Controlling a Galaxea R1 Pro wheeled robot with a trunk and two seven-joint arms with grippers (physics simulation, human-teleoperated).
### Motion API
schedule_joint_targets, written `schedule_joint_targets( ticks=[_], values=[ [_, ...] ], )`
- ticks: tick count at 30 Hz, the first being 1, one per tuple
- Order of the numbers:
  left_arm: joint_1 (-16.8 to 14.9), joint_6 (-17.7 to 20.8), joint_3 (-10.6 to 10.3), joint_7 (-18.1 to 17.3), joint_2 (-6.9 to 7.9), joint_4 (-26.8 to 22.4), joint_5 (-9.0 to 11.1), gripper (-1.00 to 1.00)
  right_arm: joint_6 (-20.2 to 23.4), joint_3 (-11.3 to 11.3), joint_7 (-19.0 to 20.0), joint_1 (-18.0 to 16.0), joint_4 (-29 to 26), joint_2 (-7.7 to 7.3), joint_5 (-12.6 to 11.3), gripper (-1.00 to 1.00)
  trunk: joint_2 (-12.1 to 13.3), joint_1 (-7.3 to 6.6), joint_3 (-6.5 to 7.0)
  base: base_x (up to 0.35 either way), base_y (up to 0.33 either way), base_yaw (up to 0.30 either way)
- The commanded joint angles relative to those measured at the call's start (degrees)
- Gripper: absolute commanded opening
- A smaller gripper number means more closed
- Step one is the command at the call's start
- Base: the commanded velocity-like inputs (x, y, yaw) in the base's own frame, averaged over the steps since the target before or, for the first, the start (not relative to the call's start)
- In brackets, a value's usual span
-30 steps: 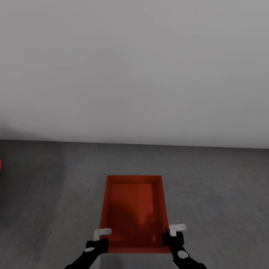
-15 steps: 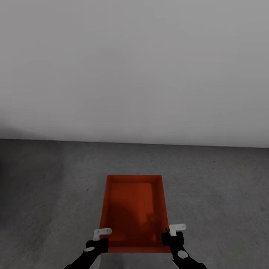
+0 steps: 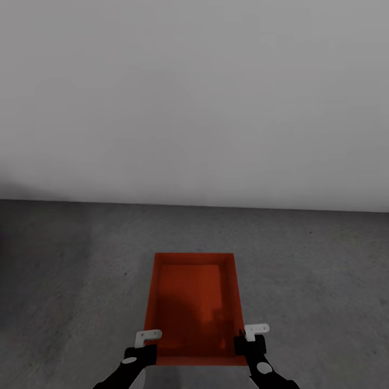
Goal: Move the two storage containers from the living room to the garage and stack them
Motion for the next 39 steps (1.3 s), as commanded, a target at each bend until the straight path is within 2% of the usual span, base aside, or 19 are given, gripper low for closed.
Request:
schedule_joint_targets(
  ticks=[1,13,31,39],
  values=[
    [-0.02,0.22,0.91,1.95,0.1,0.06,0.63,-1.0,-4.9,-0.86,-2.46,-0.05,-0.11,-0.73,-0.43,-1.0,-0.43,0.22,-0.22,0.0,0.0,0.0],
    [-0.01,0.22,0.91,1.95,0.1,0.07,0.63,-1.0,-4.88,-0.86,-2.84,-0.05,-0.1,-0.46,-0.51,-1.0,-5.25,2.86,-2.42,0.0,0.0,0.0],
    [-0.01,0.2,0.91,1.95,0.09,0.07,0.63,-1.0,-4.87,-0.86,-2.92,-0.05,-0.09,-0.49,-0.62,-1.0,-12.46,6.81,-7.13,0.0,0.0,0.0],
    [0.0,0.21,0.89,1.95,0.02,0.05,0.63,-1.0,-4.91,-0.86,-2.94,-0.05,-0.09,-0.44,-0.62,-1.0,-15.67,8.57,-8.69,0.0,0.0,0.0]
  ],
)
